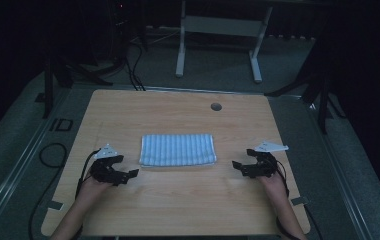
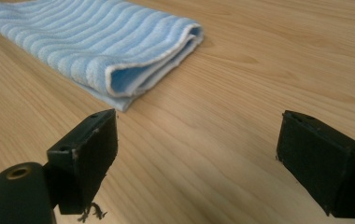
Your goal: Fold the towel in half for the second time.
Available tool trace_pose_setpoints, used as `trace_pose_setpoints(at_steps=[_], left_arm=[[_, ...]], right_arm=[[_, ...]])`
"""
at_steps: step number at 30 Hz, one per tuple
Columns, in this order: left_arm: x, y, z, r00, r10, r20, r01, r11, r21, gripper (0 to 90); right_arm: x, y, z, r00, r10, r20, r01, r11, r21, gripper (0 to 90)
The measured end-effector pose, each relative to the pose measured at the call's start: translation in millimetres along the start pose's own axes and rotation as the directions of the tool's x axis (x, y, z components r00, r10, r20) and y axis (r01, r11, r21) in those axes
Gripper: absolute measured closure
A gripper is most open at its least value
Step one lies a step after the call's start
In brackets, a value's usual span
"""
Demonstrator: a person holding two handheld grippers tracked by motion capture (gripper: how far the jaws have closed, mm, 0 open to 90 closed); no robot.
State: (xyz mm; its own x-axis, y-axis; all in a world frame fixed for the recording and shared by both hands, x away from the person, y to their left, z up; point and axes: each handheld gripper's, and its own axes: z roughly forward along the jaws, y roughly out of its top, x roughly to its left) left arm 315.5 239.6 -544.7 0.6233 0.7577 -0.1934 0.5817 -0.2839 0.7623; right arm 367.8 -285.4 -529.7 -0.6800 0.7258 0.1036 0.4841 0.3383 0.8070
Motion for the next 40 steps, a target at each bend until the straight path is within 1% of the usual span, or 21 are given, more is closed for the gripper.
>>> trace_pose_setpoints(at_steps=[1, 4, 6, 8, 9, 11, 14, 18, 20, 21, 23, 25, 26, 28, 30, 33, 35, 38, 40], left_arm=[[0.8, -2.1, -0.9, 1.0, 0.002, -0.005, -0.002, 1.0, 0.009, 8.1], [1.8, -8.6, -4.3, 0.9998, -0.007, -0.017, 0.007, 0.9999, 0.008, 8.1], [2.1, -12.5, -7.6, 0.9996, -0.012, -0.024, 0.012, 0.9999, -0.001, 8.1], [1.3, -16.0, -12.0, 0.9981, 0.001, -0.062, -0.003, 0.9997, -0.023, 7.6], [1.1, -17.1, -14.3, 0.9977, -0.002, -0.068, 0.0, 0.9997, -0.026, 7.6], [1.6, -19.6, -18.4, 0.9974, -0.011, -0.072, 0.009, 0.9993, -0.037, 6.0], [2.1, -24.4, -23.5, 0.9966, -0.014, -0.081, 0.011, 0.9992, -0.037, 5.9], [3.9, -30.6, -29.7, 0.9962, -0.03, -0.082, 0.025, 0.9983, -0.053, 5.8], [4.4, -33.2, -32.3, 0.996, -0.025, -0.086, 0.019, 0.9978, -0.064, 5.8], [4.4, -34.0, -33.3, 0.9956, -0.027, -0.09, 0.021, 0.998, -0.06, 5.8], [3.8, -35.9, -34.9, 0.9957, -0.028, -0.088, 0.022, 0.9976, -0.065, 5.8], [3.6, -38.0, -35.7, 0.9954, -0.033, -0.09, 0.026, 0.9971, -0.072, 5.8], [4.2, -39.1, -35.7, 0.9955, -0.033, -0.089, 0.026, 0.9968, -0.076, 5.8], [6.8, -40.0, -35.4, 0.9955, -0.047, -0.082, 0.041, 0.9962, -0.077, 5.8], [8.2, -40.2, -35.5, 0.9948, -0.051, -0.088, 0.043, 0.9954, -0.085, 5.8], [9.5, -40.9, -36.6, 0.9939, -0.066, -0.089, 0.057, 0.9929, -0.105, 5.8], [9.4, -41.4, -36.7, 0.9939, -0.066, -0.088, 0.056, 0.9924, -0.11, 5.8], [8.7, -42.1, -35.4, 0.9938, -0.059, -0.095, 0.049, 0.9939, -0.098, 5.8], [7.5, -42.4, -33.7, 0.994, -0.046, -0.099, 0.038, 0.9957, -0.084, 5.8]], right_arm=[[-1.0, -2.3, -3.5, 1.0, 0.005, 0.007, -0.004, 1.0, -0.001, 12.6], [-3.7, -9.3, -12.6, 0.9997, 0.017, 0.016, -0.017, 1.0, -0.007, 12.6], [-4.8, -14.4, -17.2, 0.9993, 0.019, 0.032, -0.019, 1.0, -0.009, 12.6], [-6.2, -19.4, -20.9, 0.9986, 0.022, 0.048, -0.022, 1.0, 0.0, 12.6], [-6.5, -21.9, -22.9, 0.998, 0.025, 0.058, -0.025, 1.0, -0.004, 12.6], [-7.0, -25.7, -27.4, 0.9977, 0.035, 0.058, -0.034, 0.999, -0.009, 12.6], [-7.6, -30.8, -34.0, 0.9968, 0.041, 0.068, -0.04, 0.999, -0.017, 12.6], [-7.3, -38.3, -41.5, 0.9947, 0.057, 0.085, -0.055, 0.998, -0.029, 12.6], [-6.7, -41.3, -45.1, 0.9928, 0.06, 0.104, -0.057, 0.998, -0.032, 12.6], [-6.6, -42.5, -47.3, 0.9919, 0.066, 0.109, -0.062, 0.997, -0.035, 12.6], [-6.0, -45.4, -51.7, 0.9897, 0.089, 0.113, -0.083, 0.995, -0.056, 12.6], [-5.0, -49.0, -54.9, 0.9888, 0.088, 0.121, -0.081, 0.995, -0.062, 12.6], [-4.7, -51.2, -55.8, 0.9879, 0.09, 0.126, -0.083, 0.995, -0.061, 12.7], [-5.3, -54.9, -56.3, 0.9861, 0.092, 0.139, -0.084, 0.995, -0.063, 12.8], [-5.8, -55.6, -55.2, 0.9861, 0.096, 0.136, -0.088, 0.994, -0.06, 13.0], [-3.8, -54.9, -52.1, 0.9886, 0.078, 0.129, -0.073, 0.996, -0.044, 13.1], [-3.2, -55.2, -49.9, 0.9904, 0.076, 0.116, -0.073, 0.997, -0.03, 13.1], [-1.7, -54.5, -48.5, 0.9909, 0.058, 0.121, -0.056, 0.998, -0.021, 13.2], [-1.6, -54.5, -48.4, 0.991, 0.056, 0.121, -0.054, 0.998, -0.022, 13.1]])
